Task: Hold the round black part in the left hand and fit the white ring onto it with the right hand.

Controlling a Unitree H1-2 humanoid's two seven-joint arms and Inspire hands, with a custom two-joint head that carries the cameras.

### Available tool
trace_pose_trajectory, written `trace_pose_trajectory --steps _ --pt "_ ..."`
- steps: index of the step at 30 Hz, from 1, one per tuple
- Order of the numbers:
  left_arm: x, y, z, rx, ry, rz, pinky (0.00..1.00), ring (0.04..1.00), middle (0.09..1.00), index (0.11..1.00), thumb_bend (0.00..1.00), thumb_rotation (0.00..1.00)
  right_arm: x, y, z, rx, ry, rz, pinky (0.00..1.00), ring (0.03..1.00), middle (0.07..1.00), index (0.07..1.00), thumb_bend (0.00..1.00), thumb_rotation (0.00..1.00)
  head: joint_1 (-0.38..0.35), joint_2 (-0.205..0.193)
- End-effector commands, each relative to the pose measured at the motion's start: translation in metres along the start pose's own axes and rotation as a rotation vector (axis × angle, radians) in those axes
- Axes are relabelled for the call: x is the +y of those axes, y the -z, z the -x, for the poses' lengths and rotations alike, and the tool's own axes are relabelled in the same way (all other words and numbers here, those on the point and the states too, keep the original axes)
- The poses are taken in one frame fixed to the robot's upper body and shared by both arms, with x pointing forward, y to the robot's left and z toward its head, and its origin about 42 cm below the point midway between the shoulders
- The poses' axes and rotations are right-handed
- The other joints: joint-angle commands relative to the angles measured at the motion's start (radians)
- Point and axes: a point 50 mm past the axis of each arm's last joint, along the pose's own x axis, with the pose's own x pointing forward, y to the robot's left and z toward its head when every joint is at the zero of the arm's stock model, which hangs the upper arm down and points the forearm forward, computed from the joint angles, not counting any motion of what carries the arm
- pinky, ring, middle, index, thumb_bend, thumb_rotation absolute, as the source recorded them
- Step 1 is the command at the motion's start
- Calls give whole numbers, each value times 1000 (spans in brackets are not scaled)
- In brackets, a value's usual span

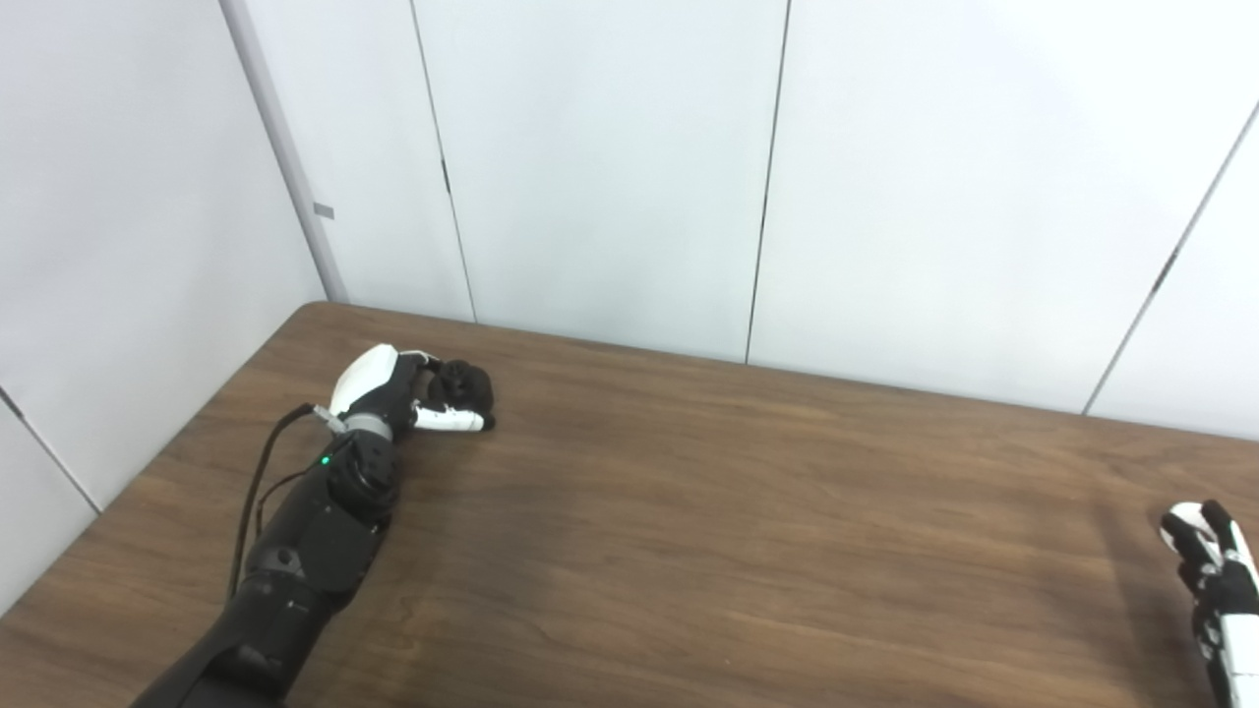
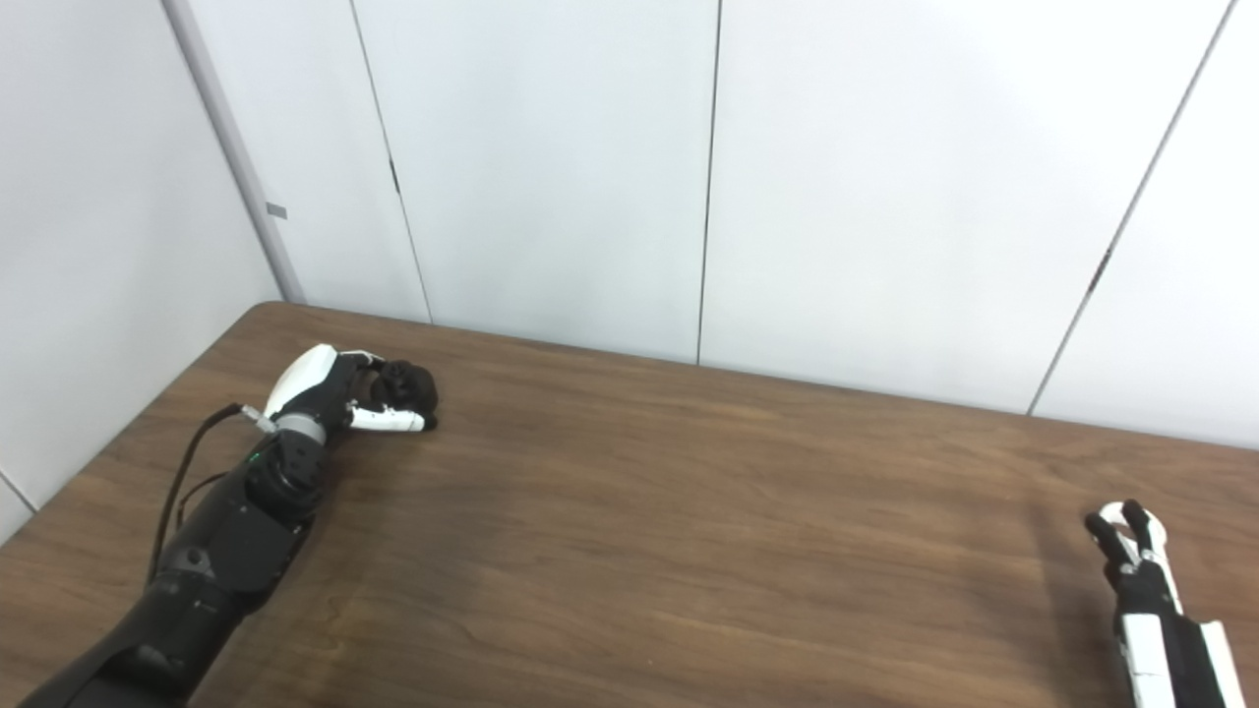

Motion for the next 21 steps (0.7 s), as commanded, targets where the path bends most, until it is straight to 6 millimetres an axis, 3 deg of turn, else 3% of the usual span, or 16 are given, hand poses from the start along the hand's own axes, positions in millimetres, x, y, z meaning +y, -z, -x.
trace_pose_trajectory --steps 1,5,7,8,10,21 --pt "23 -16 -9 -51 -57 1 1000 1000 923 731 859 241 13 31 28 113 9 -35 1000 978 927 1000 702 1000 0 0" --pt "22 -17 -9 -54 -69 5 1000 989 912 674 841 224 14 32 28 112 10 -38 1000 983 928 1000 697 1000 -1 1" --pt "22 -16 -9 -62 -81 12 1000 977 883 614 799 167 14 32 28 114 11 -39 1000 984 928 999 701 1000 -1 1" --pt "21 -16 -9 -67 -90 18 1000 972 870 554 664 118 14 31 28 115 11 -37 1000 984 928 999 703 1000 -1 1" --pt "20 -14 -9 -75 -107 23 1000 947 819 499 551 66 14 31 29 113 11 -28 1000 976 929 1000 702 1000 -1 1" --pt "20 -10 -7 -90 -139 7 1000 918 765 483 522 47 14 30 29 115 11 -36 1000 970 929 999 706 1000 0 5"
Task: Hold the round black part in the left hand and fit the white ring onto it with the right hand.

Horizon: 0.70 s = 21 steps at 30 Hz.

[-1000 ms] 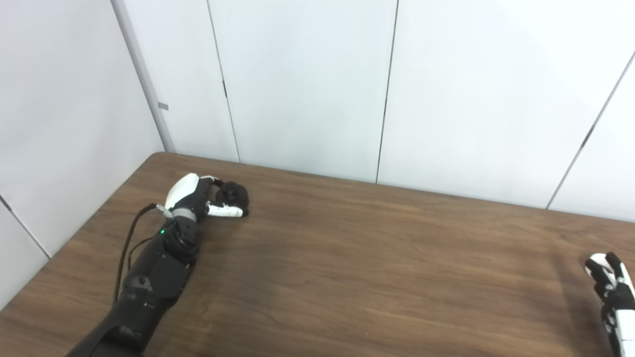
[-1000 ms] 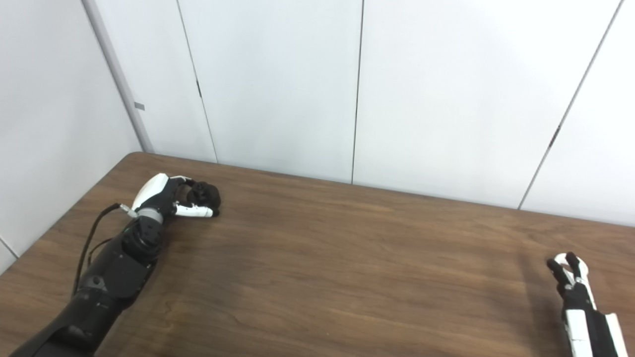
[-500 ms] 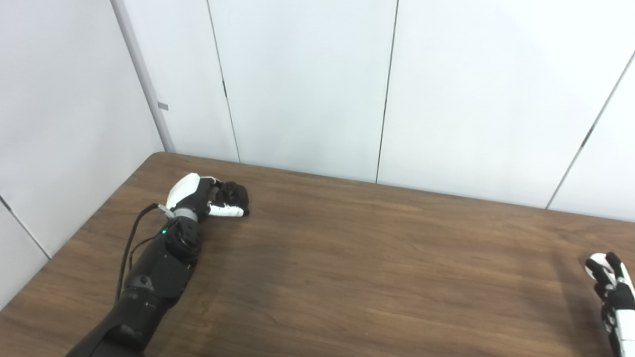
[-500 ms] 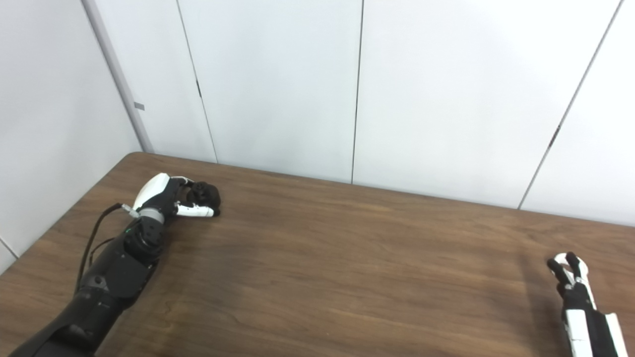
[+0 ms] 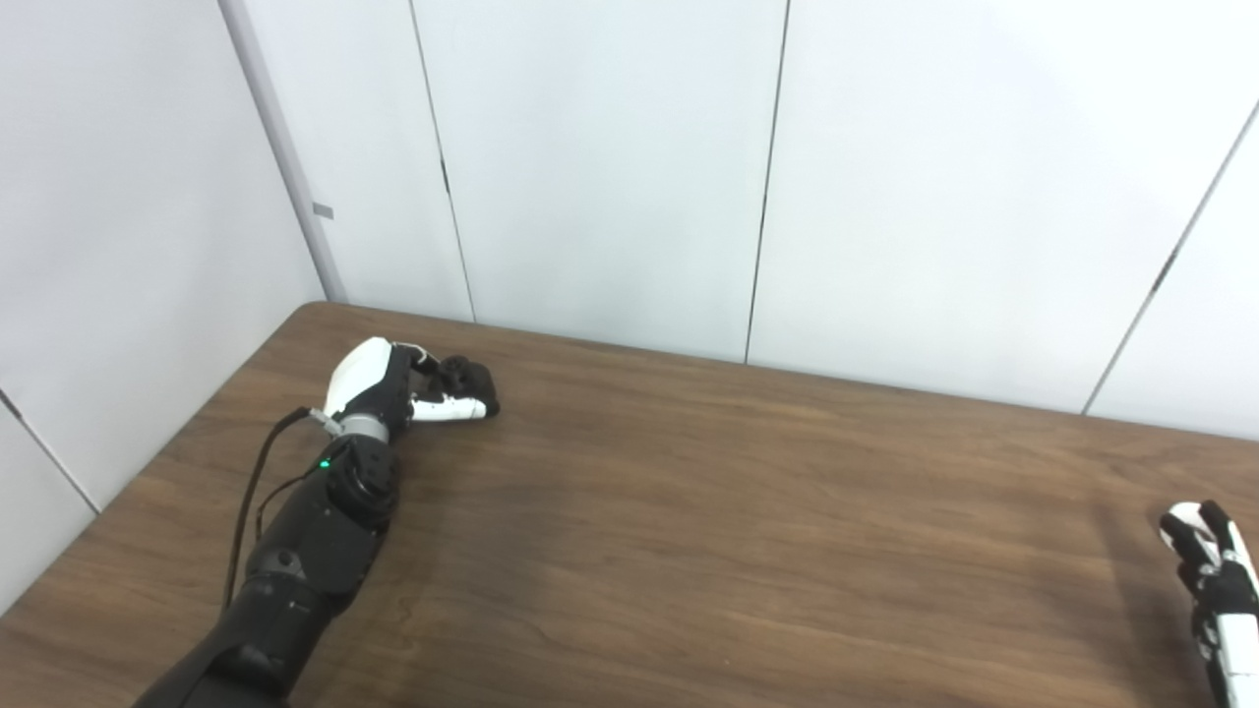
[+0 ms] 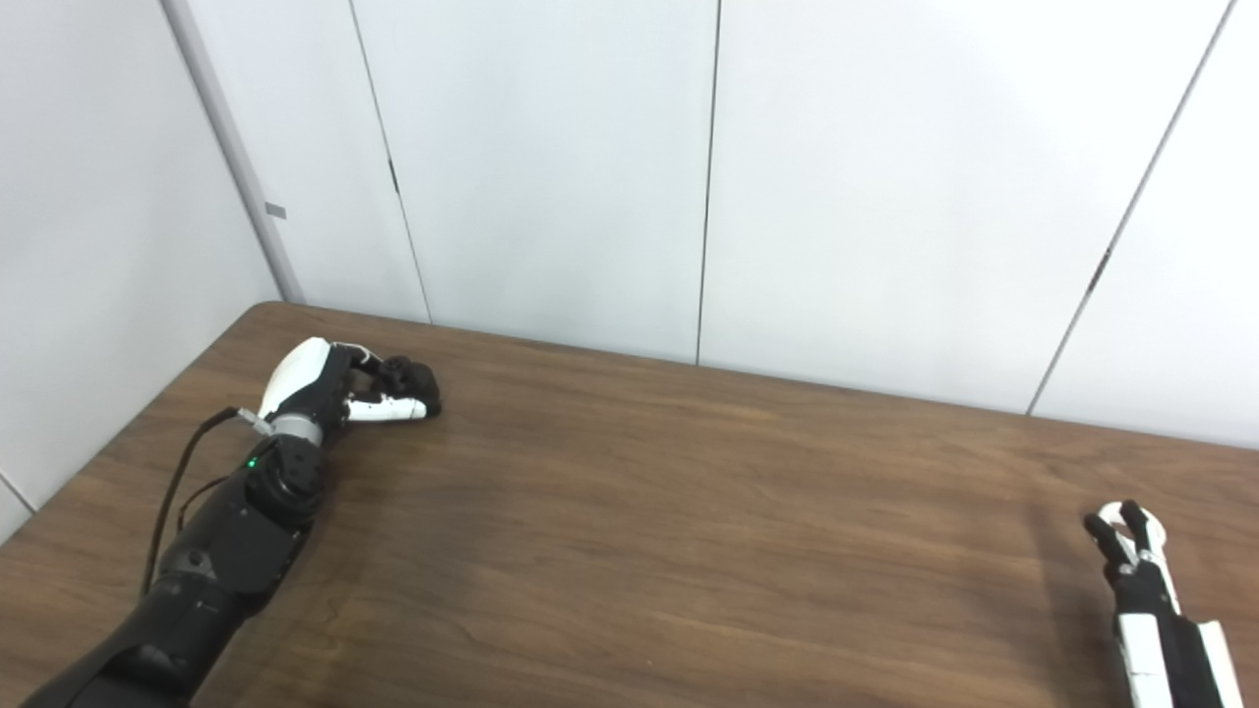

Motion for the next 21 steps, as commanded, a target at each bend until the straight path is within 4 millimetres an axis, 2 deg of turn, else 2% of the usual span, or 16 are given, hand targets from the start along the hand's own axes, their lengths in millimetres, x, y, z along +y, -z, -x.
trace_pose_trajectory --steps 1,10,21 --pt "21 -15 -7 -59 -70 -5 1000 918 763 483 522 48 14 31 28 112 10 -49 1000 971 927 997 709 1000 -1 1" --pt "24 -27 8 -144 -64 -42 1000 936 781 484 522 48 15 29 28 113 12 -39 1000 975 918 996 709 1000 -8 6" --pt "14 -66 55 -326 -35 -73 1000 921 772 485 523 48 21 23 26 100 17 -37 1000 959 909 991 706 1000 -34 18"
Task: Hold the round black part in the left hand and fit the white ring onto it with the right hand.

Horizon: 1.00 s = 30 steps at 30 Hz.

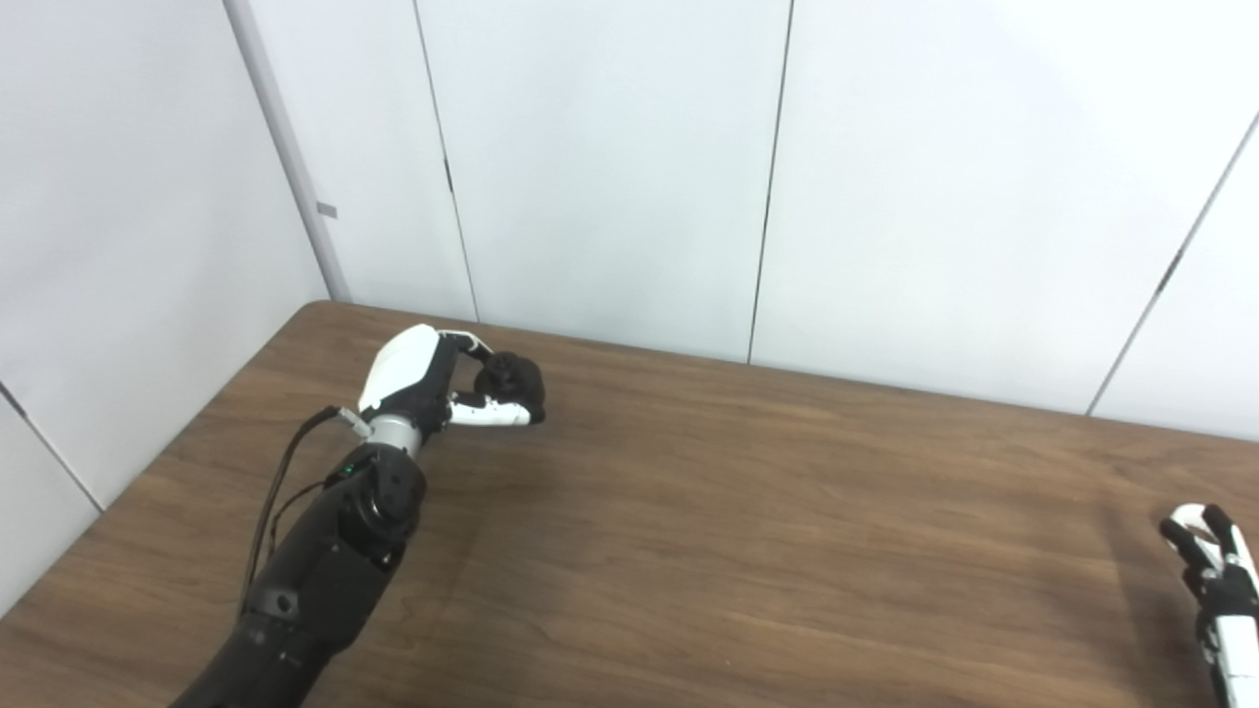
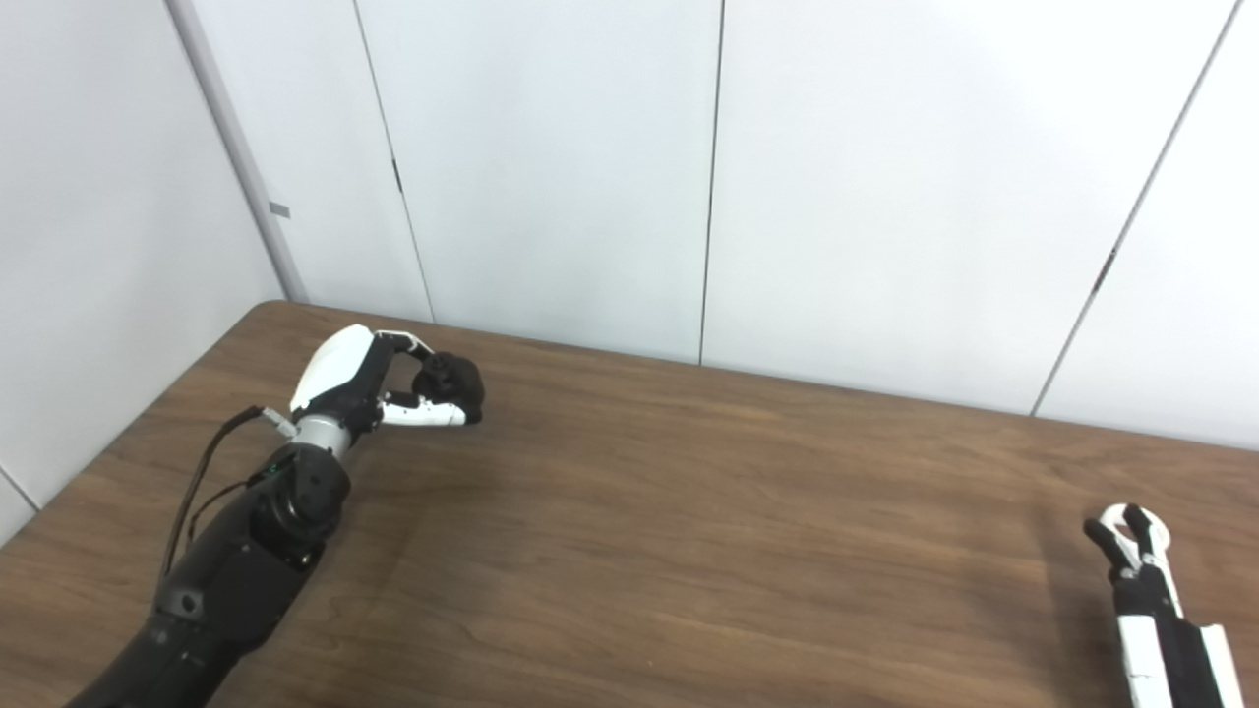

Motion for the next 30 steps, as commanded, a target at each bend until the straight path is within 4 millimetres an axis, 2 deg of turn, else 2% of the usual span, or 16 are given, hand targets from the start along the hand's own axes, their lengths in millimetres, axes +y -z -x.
trace_pose_trajectory --steps 1,6,16,26,30 --pt "14 -23 1 -85 -52 -25 1000 915 771 485 523 49 19 25 25 94 1 -50 1000 963 912 994 703 1000 -5 4" --pt "5 -48 20 -163 -31 -50 1000 903 772 485 523 49 23 23 23 91 -4 -55 1000 967 908 997 693 1000 -23 1" --pt "-33 -86 61 -307 44 -93 1000 900 784 484 524 51 34 18 21 74 1 -36 1000 972 913 1000 707 1000 -75 2" --pt "-78 -100 99 -413 90 -75 1000 893 777 483 524 55 46 8 19 58 6 -19 1000 969 912 1000 712 1000 -126 12" --pt "-89 -103 111 -431 94 -75 1000 896 778 483 524 57 51 4 19 56 6 -14 1000 969 917 1000 716 1000 -147 21"
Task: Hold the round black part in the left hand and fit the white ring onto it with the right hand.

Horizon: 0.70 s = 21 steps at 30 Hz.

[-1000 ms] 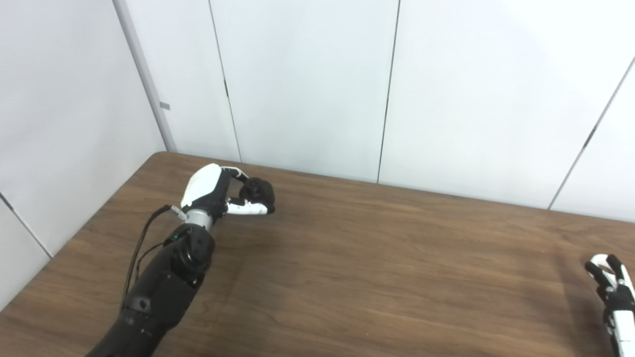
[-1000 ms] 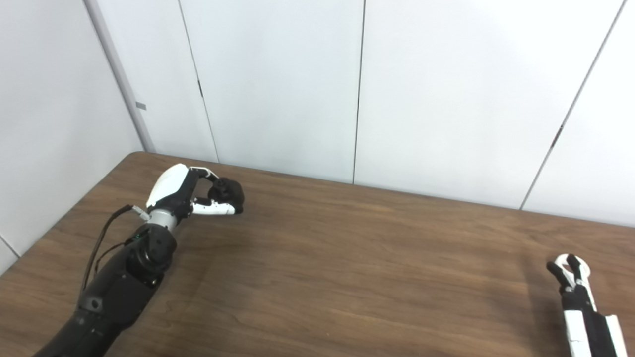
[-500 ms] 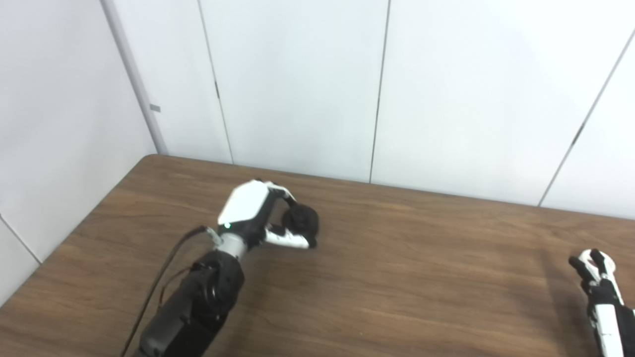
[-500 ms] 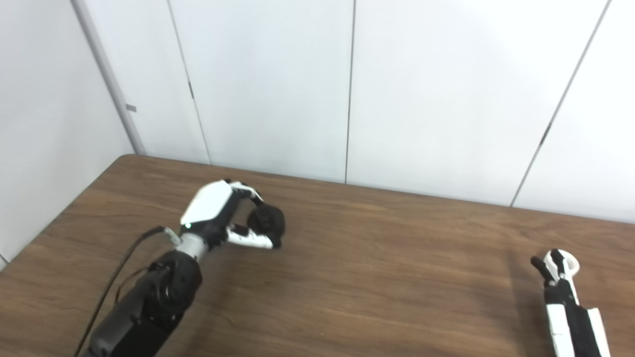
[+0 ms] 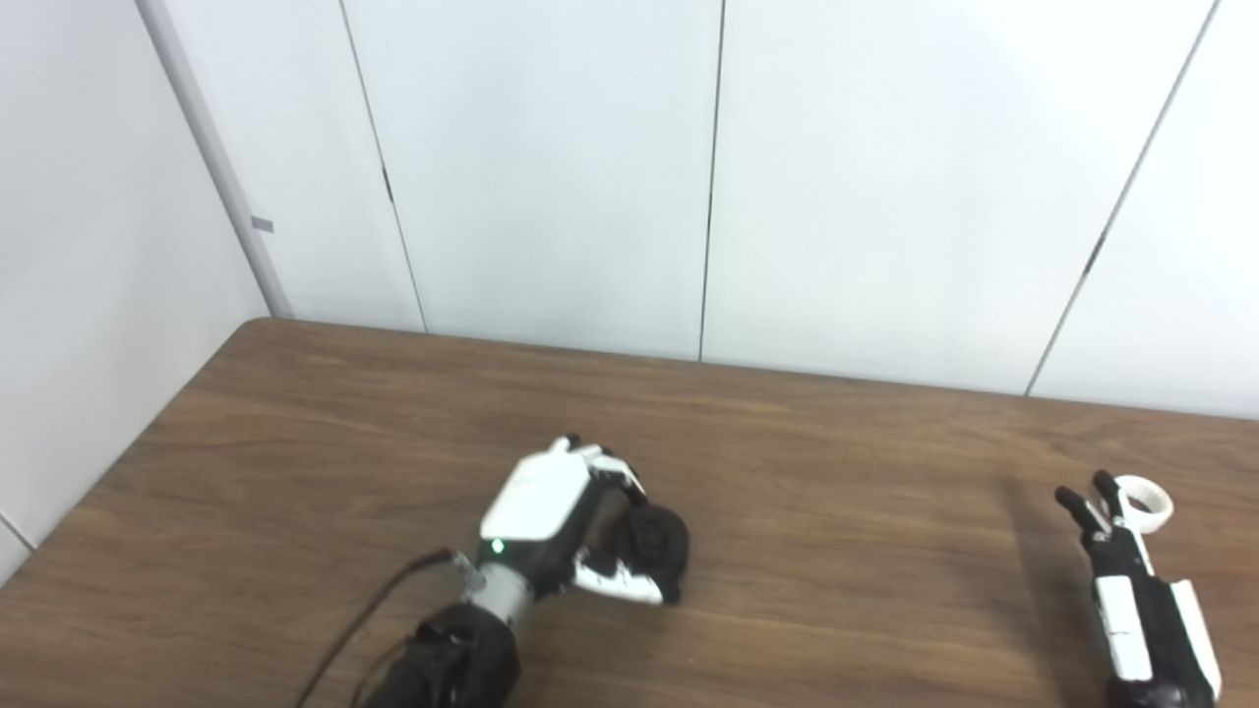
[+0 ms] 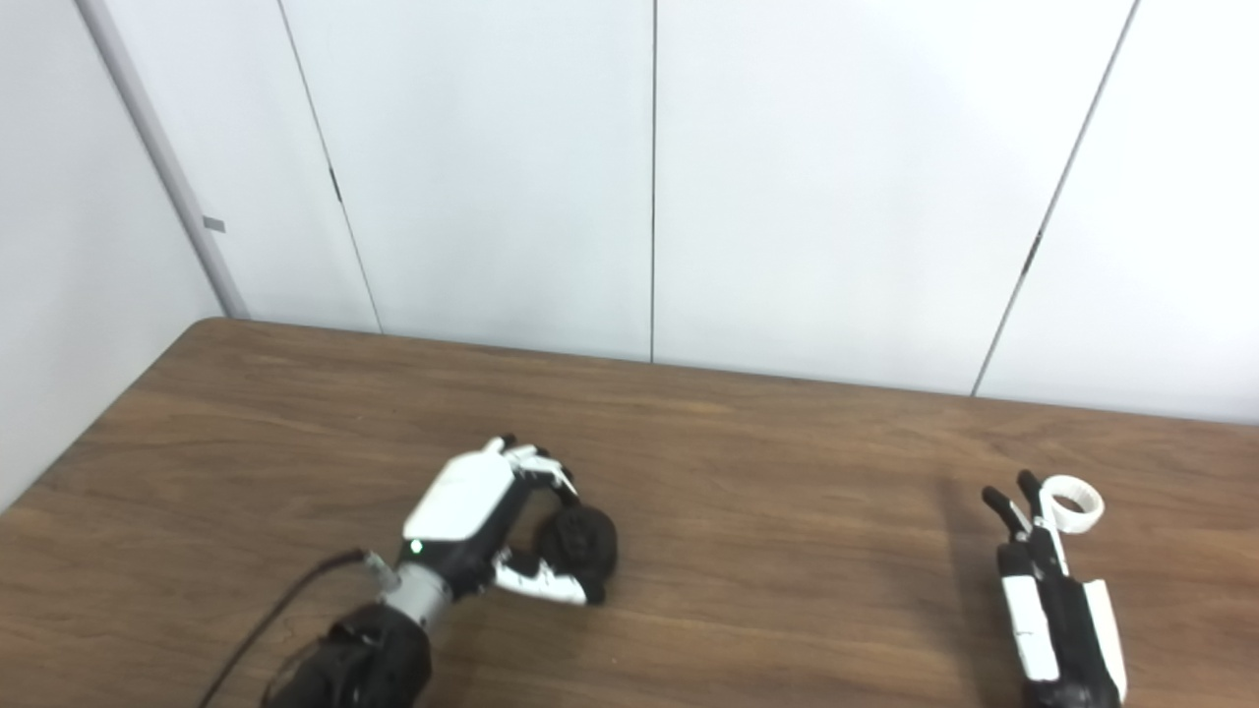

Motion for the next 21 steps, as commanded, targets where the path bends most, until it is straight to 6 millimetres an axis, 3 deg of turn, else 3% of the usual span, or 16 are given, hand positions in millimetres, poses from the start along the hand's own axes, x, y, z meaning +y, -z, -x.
trace_pose_trajectory --steps 1,21 --pt "12 -11 -3 -70 -87 -30 1000 898 780 483 524 57 14 12 15 62 -2 -26 1000 970 918 1000 716 1000 -8 5" --pt "-52 -21 59 -164 35 -16 1000 921 807 483 525 54 39 -21 14 68 8 -10 1000 993 936 1000 627 1000 -148 95"
